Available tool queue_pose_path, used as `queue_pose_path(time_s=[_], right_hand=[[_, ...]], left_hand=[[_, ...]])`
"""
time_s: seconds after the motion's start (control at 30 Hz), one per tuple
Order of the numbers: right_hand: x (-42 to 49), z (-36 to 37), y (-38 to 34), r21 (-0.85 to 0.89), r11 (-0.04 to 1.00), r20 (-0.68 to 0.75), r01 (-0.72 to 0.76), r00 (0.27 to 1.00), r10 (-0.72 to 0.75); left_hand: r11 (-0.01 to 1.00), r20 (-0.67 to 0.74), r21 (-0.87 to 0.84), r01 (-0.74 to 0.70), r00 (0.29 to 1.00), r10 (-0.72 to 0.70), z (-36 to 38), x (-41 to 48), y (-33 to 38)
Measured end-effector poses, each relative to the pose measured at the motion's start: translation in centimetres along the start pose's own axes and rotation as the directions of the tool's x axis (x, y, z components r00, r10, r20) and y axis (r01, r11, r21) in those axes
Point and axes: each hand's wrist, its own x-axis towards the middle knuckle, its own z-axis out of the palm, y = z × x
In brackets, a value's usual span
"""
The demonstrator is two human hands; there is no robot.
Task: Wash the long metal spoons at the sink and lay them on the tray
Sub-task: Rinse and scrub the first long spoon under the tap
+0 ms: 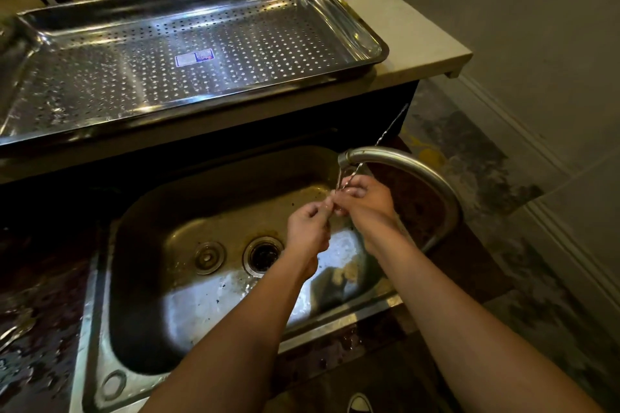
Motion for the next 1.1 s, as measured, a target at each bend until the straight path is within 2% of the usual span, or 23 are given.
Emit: queue_pose_path(time_s=[0.1, 0.17, 0.33, 0.47, 0.57, 0.73, 0.8, 0.83, 0.9, 0.93, 1.0, 1.1], right_hand=[[-0.9, 1.0, 1.1, -0.001, 0.995, 0.090, -0.096, 0.991, 0.096], [-1.3, 1.5, 1.6, 0.065, 0.985, 0.133, -0.160, 0.980, 0.150], [-1.2, 2.0, 2.8, 0.325, 0.922, 0.041, -0.212, 0.977, 0.210], [-2.1, 2.4, 4.5, 0.313, 0.902, 0.130, -0.297, 0.954, 0.269], [-1.3, 1.3, 4.1, 0.342, 0.897, 0.102, -0.279, 0.960, 0.260], [-0.1, 0.8, 2.4, 0.400, 0.896, 0.066, -0.193, 0.981, 0.182], [-0.1, 1.0, 2.2, 0.334, 0.925, 0.067, -0.182, 0.983, 0.169], [-0.1, 1.0, 2.2, 0.237, 0.957, 0.061, -0.169, 0.985, 0.159], [-0.2, 0.2, 2.4, -0.069, 0.990, 0.052, -0.124, 0.990, 0.127], [-0.2, -0.3, 2.4, -0.198, 0.975, 0.066, -0.105, 0.991, 0.120], [-0.5, -0.9, 2.3, -0.329, 0.939, 0.109, -0.097, 0.984, 0.140], [-0.8, -0.7, 1.7, -0.505, 0.861, 0.145, -0.059, 0.978, 0.152]], left_hand=[[0.999, -0.008, 0.024, -0.044, 0.999, 0.044, -1.9, -1.3, -0.6], [0.998, 0.000, 0.055, -0.044, 0.999, 0.044, -3.6, -2.2, -1.2], [0.977, -0.063, 0.213, -0.029, 0.997, 0.043, -7.9, -3.9, -2.3], [0.923, -0.092, 0.377, -0.082, 0.988, 0.125, -9.9, -4.5, -2.5], [0.897, -0.083, 0.433, -0.086, 0.987, 0.135, -11.8, -5.4, -2.9], [0.937, -0.156, 0.349, 0.020, 0.987, 0.037, -14.7, -6.2, -2.8], [0.955, -0.207, 0.291, 0.057, 0.978, 0.004, -15.0, -6.2, -2.6], [0.970, -0.242, 0.233, 0.070, 0.970, -0.012, -15.1, -6.2, -2.4], [0.996, -0.312, 0.044, 0.081, 0.948, -0.063, -15.1, -6.1, -2.3], [0.995, -0.337, -0.070, 0.072, 0.937, -0.091, -15.2, -6.0, -2.1], [0.965, -0.365, -0.259, 0.031, 0.922, -0.128, -15.2, -5.6, -1.9], [0.940, -0.390, -0.342, -0.005, 0.911, -0.137, -14.9, -4.9, -1.7]])
